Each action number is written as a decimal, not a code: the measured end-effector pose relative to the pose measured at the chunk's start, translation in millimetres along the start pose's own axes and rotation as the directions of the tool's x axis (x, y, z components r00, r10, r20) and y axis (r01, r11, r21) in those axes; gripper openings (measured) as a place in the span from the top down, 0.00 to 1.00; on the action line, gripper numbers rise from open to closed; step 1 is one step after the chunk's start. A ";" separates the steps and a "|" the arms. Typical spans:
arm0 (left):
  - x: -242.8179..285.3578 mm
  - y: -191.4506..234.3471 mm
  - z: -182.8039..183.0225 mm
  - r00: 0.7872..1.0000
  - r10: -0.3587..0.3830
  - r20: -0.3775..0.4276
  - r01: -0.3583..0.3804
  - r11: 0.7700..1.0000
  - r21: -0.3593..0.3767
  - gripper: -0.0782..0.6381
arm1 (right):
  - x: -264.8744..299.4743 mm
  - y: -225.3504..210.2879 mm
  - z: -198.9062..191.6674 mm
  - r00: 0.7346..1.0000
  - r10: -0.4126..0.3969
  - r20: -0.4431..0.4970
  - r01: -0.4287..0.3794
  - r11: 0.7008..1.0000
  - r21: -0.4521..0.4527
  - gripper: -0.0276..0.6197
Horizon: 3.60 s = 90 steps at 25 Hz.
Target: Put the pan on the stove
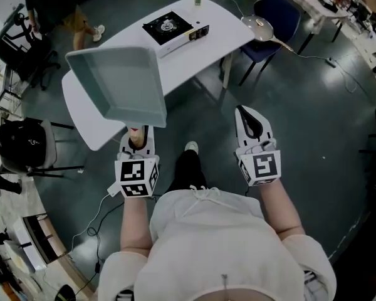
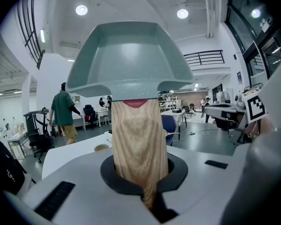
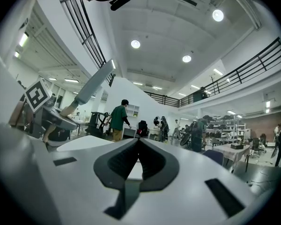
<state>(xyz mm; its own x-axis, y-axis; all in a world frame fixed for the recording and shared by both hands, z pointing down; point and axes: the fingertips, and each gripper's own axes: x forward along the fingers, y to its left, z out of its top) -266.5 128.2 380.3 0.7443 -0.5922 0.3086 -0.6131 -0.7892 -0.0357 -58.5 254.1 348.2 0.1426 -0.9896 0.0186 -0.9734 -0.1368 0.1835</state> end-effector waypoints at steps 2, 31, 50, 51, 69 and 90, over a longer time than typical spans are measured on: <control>20.5 11.5 5.1 1.000 0.005 -0.001 -0.005 1.000 -0.005 0.85 | 24.6 -4.9 -1.4 1.000 0.012 0.002 -0.012 1.000 -0.007 0.95; 328.8 151.9 44.9 0.976 0.153 -0.158 -0.169 0.981 -0.097 0.85 | 429.3 -103.2 -41.3 0.959 0.285 0.002 -0.285 0.959 0.000 0.95; 474.2 91.5 11.4 0.857 0.295 -0.423 -0.406 0.891 -0.202 0.85 | 564.7 -173.2 -90.0 0.791 0.611 -0.034 -0.609 0.791 0.058 0.95; 481.6 89.5 6.8 0.850 0.289 -0.441 -0.410 0.888 -0.209 0.85 | 569.1 -175.1 -94.0 0.783 0.621 -0.039 -0.618 0.783 0.071 0.95; 530.9 69.4 -82.2 0.669 0.074 -0.740 -0.524 0.753 -0.398 0.85 | 593.6 -177.4 -159.5 0.696 0.706 -0.130 -0.688 0.708 0.158 0.95; 545.5 50.3 -89.9 0.585 -0.130 -0.801 -0.547 0.665 -0.508 0.85 | 584.6 -173.7 -167.8 0.700 0.698 -0.151 -0.676 0.716 0.174 0.95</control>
<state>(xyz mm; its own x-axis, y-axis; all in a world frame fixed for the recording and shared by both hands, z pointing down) 84.8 -220.0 632.3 0.3030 -0.1139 0.9462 -0.9497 -0.1182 0.2899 224.0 -293.2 492.2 -0.5526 -0.7816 0.2895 -0.8245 0.5634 -0.0527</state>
